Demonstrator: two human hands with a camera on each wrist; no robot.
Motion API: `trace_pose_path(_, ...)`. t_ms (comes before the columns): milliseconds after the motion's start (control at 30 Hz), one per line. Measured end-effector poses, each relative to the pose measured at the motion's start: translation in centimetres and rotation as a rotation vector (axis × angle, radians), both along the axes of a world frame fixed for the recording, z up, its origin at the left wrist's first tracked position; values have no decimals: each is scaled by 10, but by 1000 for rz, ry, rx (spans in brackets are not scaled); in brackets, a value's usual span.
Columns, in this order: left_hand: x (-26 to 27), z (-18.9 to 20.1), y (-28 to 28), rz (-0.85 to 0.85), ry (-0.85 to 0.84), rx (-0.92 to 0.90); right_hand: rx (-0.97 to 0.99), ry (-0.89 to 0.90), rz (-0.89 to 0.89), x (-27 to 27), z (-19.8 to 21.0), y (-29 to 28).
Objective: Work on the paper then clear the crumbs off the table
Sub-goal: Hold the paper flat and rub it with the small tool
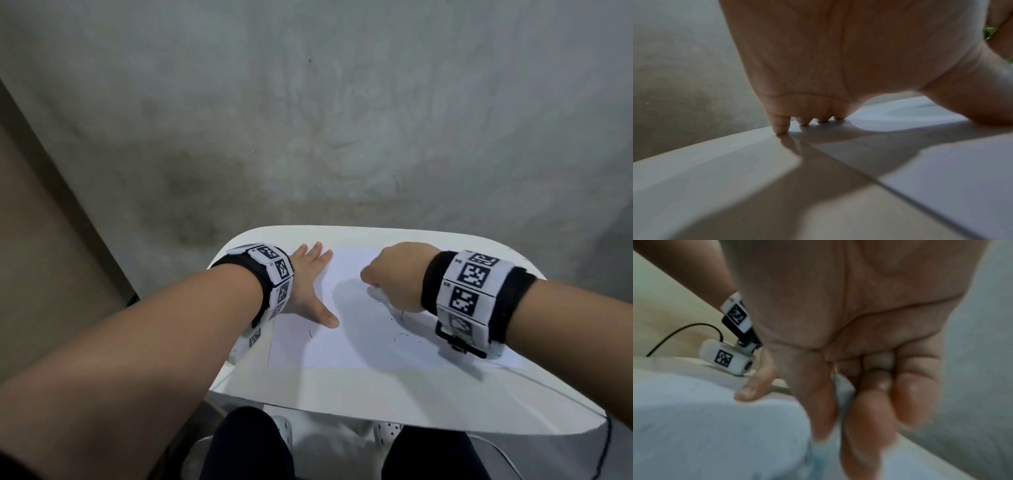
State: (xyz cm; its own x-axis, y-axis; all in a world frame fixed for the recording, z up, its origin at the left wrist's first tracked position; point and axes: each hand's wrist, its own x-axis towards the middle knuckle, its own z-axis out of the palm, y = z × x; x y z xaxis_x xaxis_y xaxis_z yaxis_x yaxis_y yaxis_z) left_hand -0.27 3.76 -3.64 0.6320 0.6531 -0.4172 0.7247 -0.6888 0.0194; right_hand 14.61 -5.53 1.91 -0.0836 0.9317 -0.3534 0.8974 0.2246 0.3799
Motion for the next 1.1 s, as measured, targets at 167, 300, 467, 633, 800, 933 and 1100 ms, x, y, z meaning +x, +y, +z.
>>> trace_pose_path(167,4,10,-13,-42,-22,66,119,56,34,-25,0,22)
trace_pose_path(300,1,6,-7,-14,-34,23,149,118,38,-22,-14,15)
trace_pose_path(467,-1,0,0,2,2,-7,107,0,26,-1,-11,-8)
trace_pose_path(633,4,9,-12,-22,0,53,95,201,6,-23,3,10)
trace_pose_path(800,3,6,-9,-3,-13,39,-15,261,26,-25,-3,2)
trace_pose_path(933,0,2,-3,9,19,5,-249,210,-124,-14,19,-9)
trace_pose_path(1100,3,12,-13,-33,-11,41,80,385,-114,-24,6,17)
